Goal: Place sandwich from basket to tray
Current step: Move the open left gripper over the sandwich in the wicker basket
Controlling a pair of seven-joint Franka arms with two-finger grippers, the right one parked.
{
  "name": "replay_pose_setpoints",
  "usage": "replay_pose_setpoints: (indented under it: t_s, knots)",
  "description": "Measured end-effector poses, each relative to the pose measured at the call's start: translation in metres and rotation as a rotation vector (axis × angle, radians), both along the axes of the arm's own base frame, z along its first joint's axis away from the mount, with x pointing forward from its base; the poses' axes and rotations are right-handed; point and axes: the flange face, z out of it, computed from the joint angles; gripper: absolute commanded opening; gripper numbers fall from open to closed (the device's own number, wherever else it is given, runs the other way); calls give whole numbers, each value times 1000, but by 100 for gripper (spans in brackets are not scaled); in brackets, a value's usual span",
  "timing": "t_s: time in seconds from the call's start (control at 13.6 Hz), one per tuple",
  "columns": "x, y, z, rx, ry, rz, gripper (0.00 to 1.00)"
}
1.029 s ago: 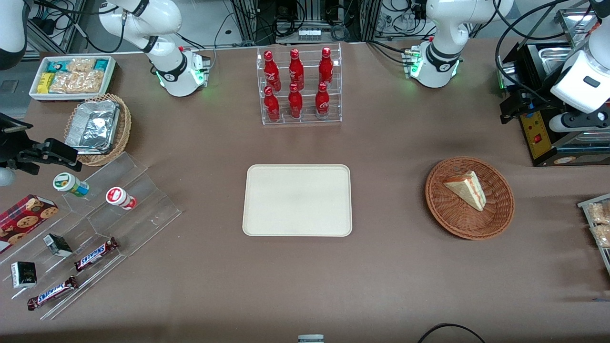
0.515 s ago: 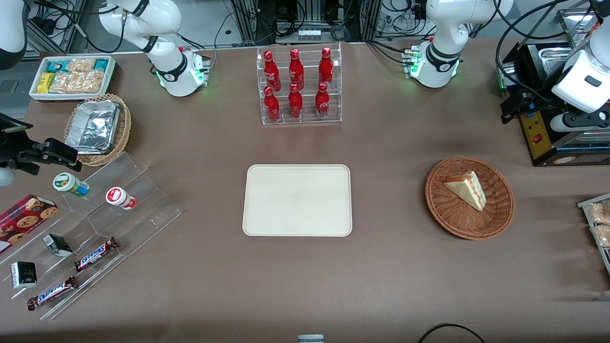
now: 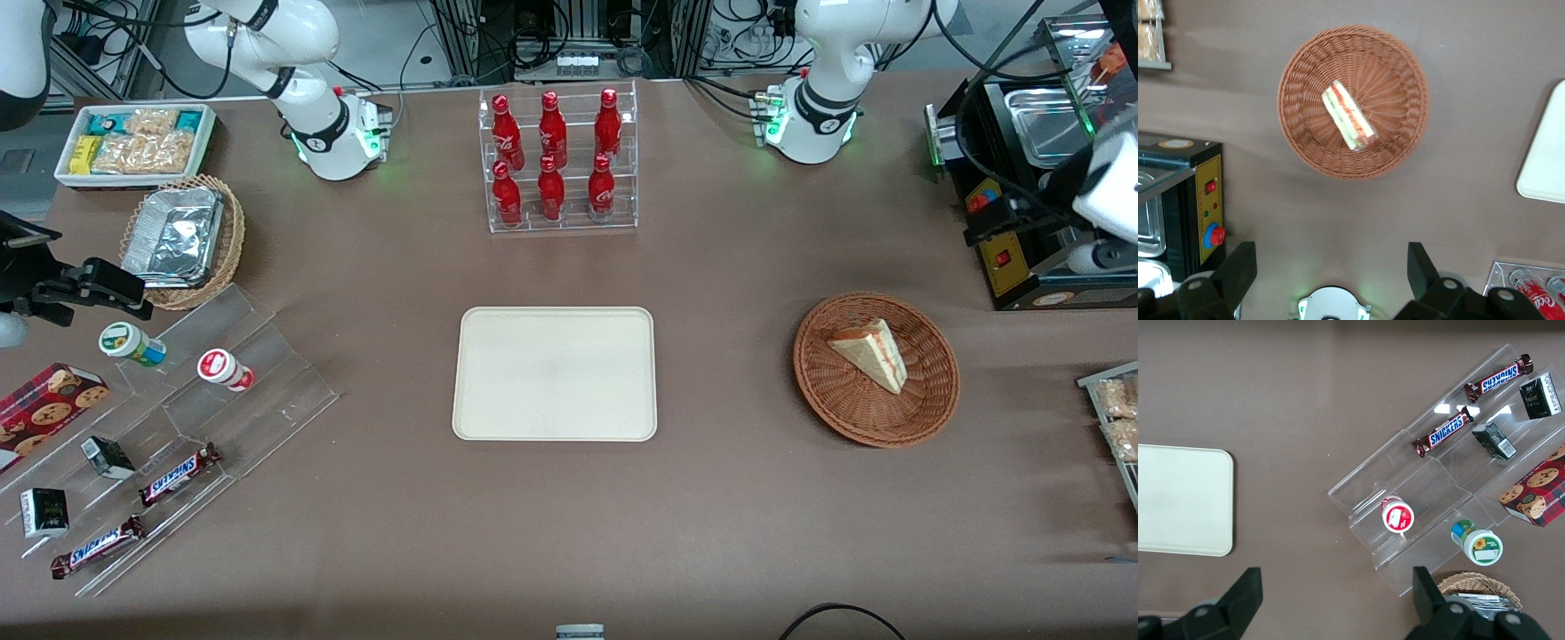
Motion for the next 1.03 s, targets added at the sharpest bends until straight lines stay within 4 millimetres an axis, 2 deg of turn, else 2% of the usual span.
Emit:
replay_pose_setpoints:
  t_s: [0.22,0.51,0.74,1.03]
  knots:
    - [17,28,-40,21,30,144,100]
    - [43,38,-106,49,48,242,100]
    - [44,42,-154,74,9,387,100]
    - [38,40,-206,93,-2,537,100]
